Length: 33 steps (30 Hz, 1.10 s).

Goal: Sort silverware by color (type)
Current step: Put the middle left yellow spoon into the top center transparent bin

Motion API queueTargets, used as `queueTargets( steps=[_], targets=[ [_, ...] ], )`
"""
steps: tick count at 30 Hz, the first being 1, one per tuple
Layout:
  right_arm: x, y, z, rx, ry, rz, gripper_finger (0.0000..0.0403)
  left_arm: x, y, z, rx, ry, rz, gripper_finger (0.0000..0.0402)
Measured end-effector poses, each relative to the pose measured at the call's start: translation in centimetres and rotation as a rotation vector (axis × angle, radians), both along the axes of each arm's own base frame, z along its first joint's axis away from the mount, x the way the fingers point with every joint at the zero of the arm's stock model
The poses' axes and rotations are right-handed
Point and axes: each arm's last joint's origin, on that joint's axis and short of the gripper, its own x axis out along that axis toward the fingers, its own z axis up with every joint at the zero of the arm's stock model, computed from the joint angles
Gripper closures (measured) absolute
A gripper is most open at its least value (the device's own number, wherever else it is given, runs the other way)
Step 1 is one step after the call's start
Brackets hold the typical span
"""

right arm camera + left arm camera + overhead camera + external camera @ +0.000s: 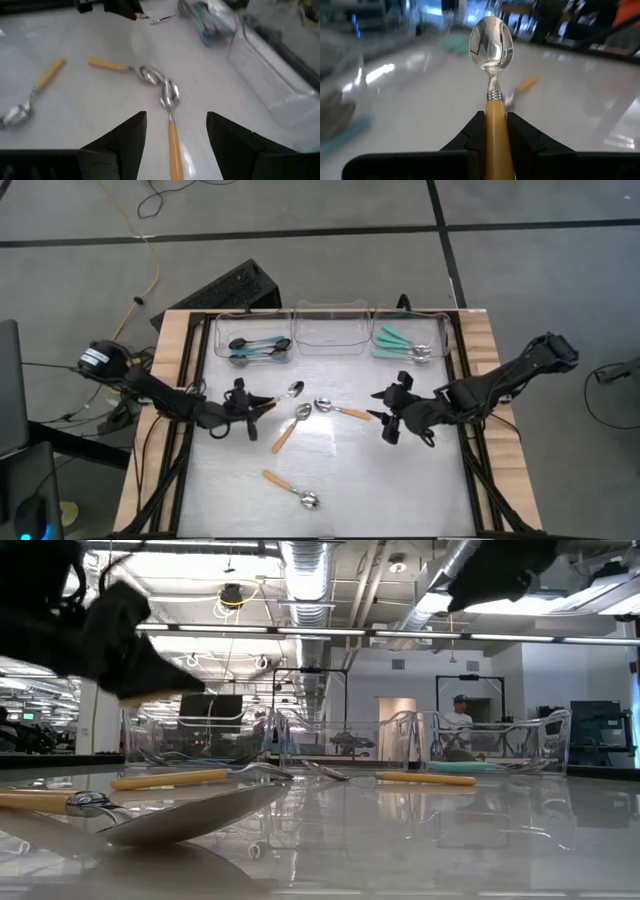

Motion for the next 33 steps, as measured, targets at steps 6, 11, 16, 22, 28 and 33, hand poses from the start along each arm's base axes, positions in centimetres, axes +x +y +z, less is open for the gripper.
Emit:
queueTargets(
  steps=[6, 11, 16, 22, 28, 33],
  targets=[
    [1.1, -0.7, 0.2, -0.07, -0.036, 0.001, 0.0168, -0.1, -0.1, 2.2, 0.092, -0.116, -0.065, 0.0364],
    [2.9, -1.6, 0.5, -0.118, -0.104, 0.015, 0.0168, -0.1, 0.2, 3.6, 0.13, -0.215, -0.102, 0.0364],
    [4.3, -2.5, -1.2, -0.228, -0.118, 0.064, 0.0168, -0.2, 0.6, 4.8, 0.188, -0.295, -0.105, 0.0364],
    [4.2, -5.6, -4.2, -0.192, -0.391, 0.035, 0.0175, -0.4, 0.8, 5.6, 0.205, -0.348, -0.138, 0.0364],
    [3.3, -7.2, -4.9, -0.092, -0.544, 0.047, 0.0179, -0.5, 0.8, 5.9, 0.226, -0.377, -0.157, 0.0364],
    [3.4, -7.0, -4.8, -0.076, -0.555, 0.1, 0.0179, -0.5, 0.8, 5.9, 0.231, -0.383, -0.157, 0.0364]
  ],
)
